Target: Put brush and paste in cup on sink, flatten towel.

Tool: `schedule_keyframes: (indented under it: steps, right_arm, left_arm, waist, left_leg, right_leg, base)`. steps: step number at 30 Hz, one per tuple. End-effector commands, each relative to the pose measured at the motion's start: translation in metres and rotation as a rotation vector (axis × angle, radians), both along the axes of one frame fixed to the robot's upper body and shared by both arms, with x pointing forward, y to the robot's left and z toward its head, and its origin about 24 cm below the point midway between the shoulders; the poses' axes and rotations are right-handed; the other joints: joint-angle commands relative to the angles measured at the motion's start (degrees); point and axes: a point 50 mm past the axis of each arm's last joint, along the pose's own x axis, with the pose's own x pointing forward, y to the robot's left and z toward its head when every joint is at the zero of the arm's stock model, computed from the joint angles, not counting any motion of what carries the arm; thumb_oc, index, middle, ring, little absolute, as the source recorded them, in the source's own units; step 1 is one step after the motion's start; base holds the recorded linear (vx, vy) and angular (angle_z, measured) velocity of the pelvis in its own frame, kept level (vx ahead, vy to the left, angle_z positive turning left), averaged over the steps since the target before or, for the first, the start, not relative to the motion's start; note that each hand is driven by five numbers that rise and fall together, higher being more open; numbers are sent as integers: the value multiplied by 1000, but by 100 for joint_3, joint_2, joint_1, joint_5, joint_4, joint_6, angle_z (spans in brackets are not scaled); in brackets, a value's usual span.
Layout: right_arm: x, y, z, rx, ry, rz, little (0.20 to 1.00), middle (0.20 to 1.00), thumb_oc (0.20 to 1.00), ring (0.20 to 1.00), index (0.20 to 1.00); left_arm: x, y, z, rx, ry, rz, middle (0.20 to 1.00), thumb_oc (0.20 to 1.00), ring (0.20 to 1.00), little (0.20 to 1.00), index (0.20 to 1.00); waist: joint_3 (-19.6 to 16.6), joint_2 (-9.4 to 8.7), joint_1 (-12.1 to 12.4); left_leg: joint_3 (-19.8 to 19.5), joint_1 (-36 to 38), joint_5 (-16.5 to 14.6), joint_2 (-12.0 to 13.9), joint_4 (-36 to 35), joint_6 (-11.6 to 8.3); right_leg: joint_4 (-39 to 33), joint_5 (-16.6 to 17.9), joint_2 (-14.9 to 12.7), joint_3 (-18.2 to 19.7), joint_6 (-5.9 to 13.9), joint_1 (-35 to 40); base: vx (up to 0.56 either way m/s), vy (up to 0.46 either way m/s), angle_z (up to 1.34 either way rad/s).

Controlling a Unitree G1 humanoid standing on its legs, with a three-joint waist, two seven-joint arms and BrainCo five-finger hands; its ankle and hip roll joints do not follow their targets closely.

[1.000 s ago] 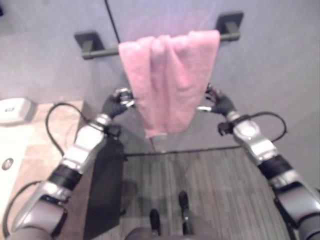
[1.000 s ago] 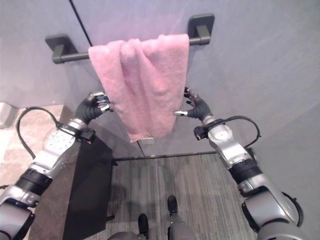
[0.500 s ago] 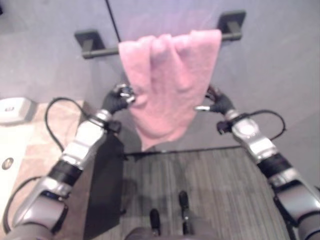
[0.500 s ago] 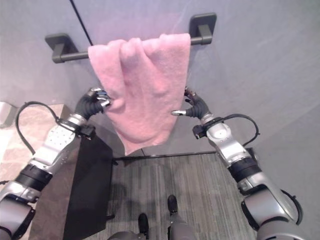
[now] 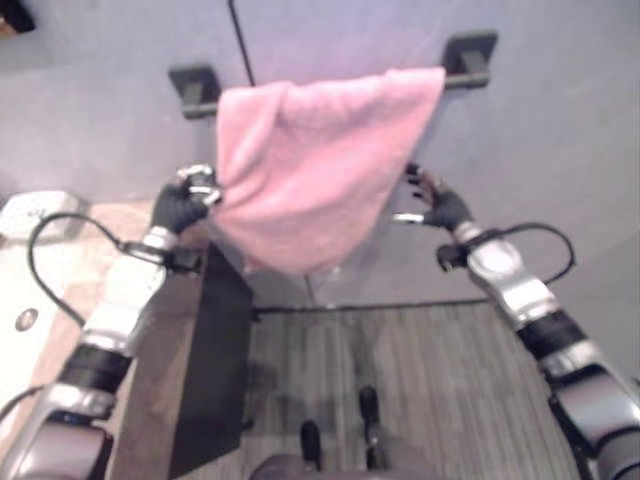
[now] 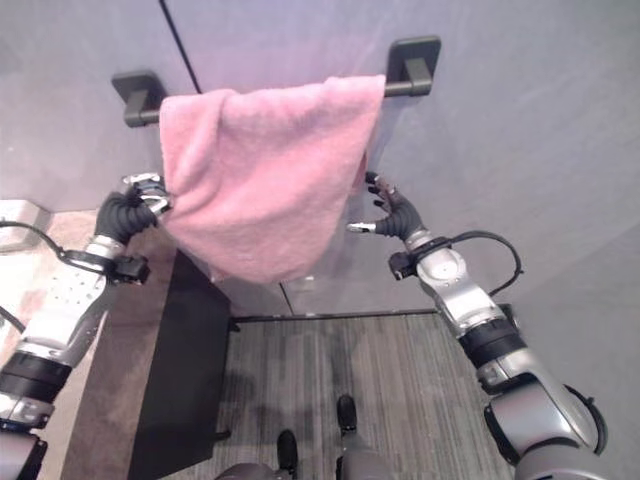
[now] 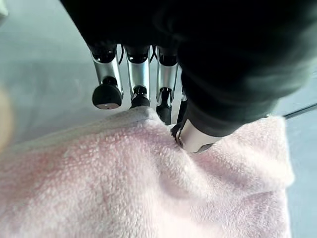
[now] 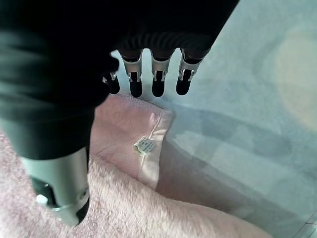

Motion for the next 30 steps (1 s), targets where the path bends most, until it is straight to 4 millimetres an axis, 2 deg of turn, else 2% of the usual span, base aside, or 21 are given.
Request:
schedule_keyframes:
  steps: [1,6,8,10,13,15,16,19,20,21,22,25,27,28,29,30]
  right_arm:
    - [0,4,15,57,-83,14,1000,1000,1000,1000,1000]
    - [-1,-2,10,44,-68,-8,1000,1000,1000,1000,1000]
    - [-3,-9,8,24,-63,-33,1000,1000,1000,1000,1000]
    - [-7,-21,3,16,-50,-67,1000,1000,1000,1000,1000]
    - [-13,-32,-2,-6,-41,-95,1000,1000,1000,1000,1000]
    - [-27,-58,-20,-12,17,-175,1000,1000,1000,1000,1000]
    - [-31,-62,-24,-17,30,-184,1000,1000,1000,1000,1000]
    - [-49,-81,-52,-4,121,-256,1000,1000,1000,1000,1000]
    - [-49,-81,-53,-4,122,-257,1000,1000,1000,1000,1000]
    - [-60,-89,-68,-9,169,-294,1000,1000,1000,1000,1000]
    - [-68,-95,-81,-11,207,-326,1000,1000,1000,1000,1000]
    - [-91,-104,-119,-37,344,-386,1000,1000,1000,1000,1000]
    - [-105,-105,-143,-49,431,-419,1000,1000,1000,1000,1000]
    - [-118,-101,-165,-36,512,-425,1000,1000,1000,1000,1000]
    - [-118,-101,-165,-36,512,-425,1000,1000,1000,1000,1000]
    - [-133,-99,-187,-42,596,-459,1000,1000,1000,1000,1000]
  left_arm:
    - [2,-11,15,66,-72,-56,1000,1000,1000,1000,1000]
    - [2,-19,15,129,-81,-73,1000,1000,1000,1000,1000]
    - [2,-17,14,149,-75,-60,1000,1000,1000,1000,1000]
    - [-3,-11,15,265,-70,-35,1000,1000,1000,1000,1000]
    - [-11,-3,6,251,-26,-36,1000,1000,1000,1000,1000]
    - [-23,3,-16,251,64,-46,1000,1000,1000,1000,1000]
    - [-25,5,-22,230,87,-40,1000,1000,1000,1000,1000]
    - [-34,7,-67,135,235,-2,1000,1000,1000,1000,1000]
    - [-34,7,-67,135,236,-3,1000,1000,1000,1000,1000]
    - [-43,7,-94,124,334,14,1000,1000,1000,1000,1000]
    - [-49,4,-111,103,393,16,1000,1000,1000,1000,1000]
    - [-67,-7,-162,50,579,18,1000,1000,1000,1000,1000]
    - [-80,-13,-189,43,679,32,1000,1000,1000,1000,1000]
    - [-93,-17,-216,27,790,67,1000,1000,1000,1000,1000]
    - [-93,-17,-216,27,789,67,1000,1000,1000,1000,1000]
    - [-104,-21,-235,49,872,92,1000,1000,1000,1000,1000]
  waist:
    - [-224,-143,64]
    - [-248,-159,51]
    - [-264,-165,43]
    - [-302,-179,43]
    - [-345,-182,19]
    - [-422,-238,-21]
    - [-444,-245,-33]
    - [-515,-315,-105]
    - [-512,-313,-102]
    - [-560,-352,-143]
    - [-578,-366,-171]
    - [-628,-374,-240]
    - [-697,-389,-267]
    - [-732,-402,-302]
    - [-735,-399,-302]
    - [-769,-406,-336]
  left_leg:
    - [-288,-162,-163,-101,154,90]
    - [-288,-157,-151,-100,136,89]
    - [-290,-151,-154,-98,151,88]
    - [-281,-144,-150,-99,176,94]
    - [-286,-57,-211,-88,198,93]
    - [-265,58,-273,-69,262,81]
    - [-282,110,-328,-60,282,81]
    - [-294,256,-458,-37,414,83]
    - [-298,263,-465,-36,421,83]
    - [-276,345,-540,-21,485,88]
    - [-272,400,-573,-15,514,90]
    - [-256,537,-638,11,532,92]
    - [-233,565,-636,10,509,102]
    - [-199,572,-635,25,508,106]
    - [-198,570,-636,25,509,106]
    - [-188,573,-634,29,509,110]
  right_leg:
    - [-3,-751,-126,-125,358,437]
    - [-3,-741,-126,-125,359,431]
    - [-3,-741,-127,-134,359,448]
    - [-3,-722,-131,-129,350,469]
    - [-3,-766,-122,-155,350,571]
    - [-3,-814,-113,-190,329,724]
    - [-3,-859,-105,-220,328,796]
    - [-3,-934,-86,-281,299,1019]
    - [-3,-937,-85,-285,298,1031]
    - [-3,-982,-65,-287,284,1140]
    - [-3,-1003,-50,-278,275,1211]
    - [-3,-1058,-5,-276,264,1358]
    - [-3,-1060,11,-232,262,1363]
    - [-3,-1061,23,-205,257,1355]
    - [-3,-1061,23,-205,257,1352]
    - [-3,-1056,34,-184,251,1344]
  base:
    - [-62,-8,-1]
    - [-28,-5,0]
    - [-29,-10,0]
    - [-40,-18,2]
    - [0,0,0]
    - [-22,-36,4]
    - [22,-31,6]
    - [8,-27,11]
    - [3,-23,12]
    - [3,-15,7]
    - [-4,-16,5]
    - [-12,-2,4]
    - [-29,-1,-5]
    - [-30,-3,-8]
    - [-36,-6,-4]
    - [-15,-2,-4]
